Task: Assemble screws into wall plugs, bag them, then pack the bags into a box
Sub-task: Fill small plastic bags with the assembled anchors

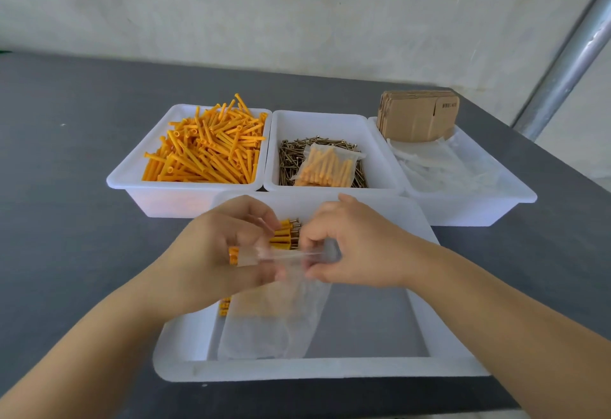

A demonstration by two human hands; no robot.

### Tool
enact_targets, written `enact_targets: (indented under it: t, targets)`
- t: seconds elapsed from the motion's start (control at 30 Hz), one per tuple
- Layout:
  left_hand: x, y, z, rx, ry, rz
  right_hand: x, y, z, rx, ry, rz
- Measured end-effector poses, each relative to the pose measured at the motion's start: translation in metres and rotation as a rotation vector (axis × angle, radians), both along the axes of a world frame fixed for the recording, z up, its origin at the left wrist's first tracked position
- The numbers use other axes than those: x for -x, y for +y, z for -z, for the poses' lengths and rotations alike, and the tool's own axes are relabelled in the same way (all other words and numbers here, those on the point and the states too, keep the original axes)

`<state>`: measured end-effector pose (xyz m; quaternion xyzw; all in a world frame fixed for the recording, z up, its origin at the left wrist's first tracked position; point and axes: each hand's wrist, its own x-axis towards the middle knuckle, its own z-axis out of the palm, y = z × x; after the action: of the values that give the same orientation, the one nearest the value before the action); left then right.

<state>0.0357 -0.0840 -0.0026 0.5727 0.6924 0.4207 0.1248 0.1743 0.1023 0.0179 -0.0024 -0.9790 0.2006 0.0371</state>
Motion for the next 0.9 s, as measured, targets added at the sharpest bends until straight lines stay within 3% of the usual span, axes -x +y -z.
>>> enact_targets:
  t: [0.2,0.3,0.47,0.53,0.57,0.67,0.8,0.9]
  targets:
    - [-0.010,-0.002,-0.006,-0.002,0.251,0.230,0.002,-0.001,0.004,-0.132,-0.107,-0.024]
    - [-0.003,-0.002,-0.001,0.072,0.210,0.232,0.002,-0.003,0.000,0.113,-0.172,-0.100]
    - [-0.001,-0.003,0.009,0.168,0.103,0.255,-0.002,0.014,-0.012,0.350,-0.485,-0.105]
    - [-0.001,-0.001,0.008,0.169,0.078,0.237,0.007,0.021,-0.009,0.601,-0.380,0.033]
    - [0.000,0.001,0.008,0.176,0.047,0.231,0.016,0.024,-0.006,0.619,-0.262,0.134]
    - [0.001,0.010,0.007,0.185,-0.020,0.216,0.046,0.024,0.008,0.189,-0.019,0.305]
    - [-0.003,0.018,0.009,0.162,-0.036,0.153,0.067,0.010,0.026,-0.421,-0.016,0.218]
    - [-0.009,0.019,0.010,0.202,0.040,0.171,0.072,0.002,0.029,-0.590,-0.061,0.169]
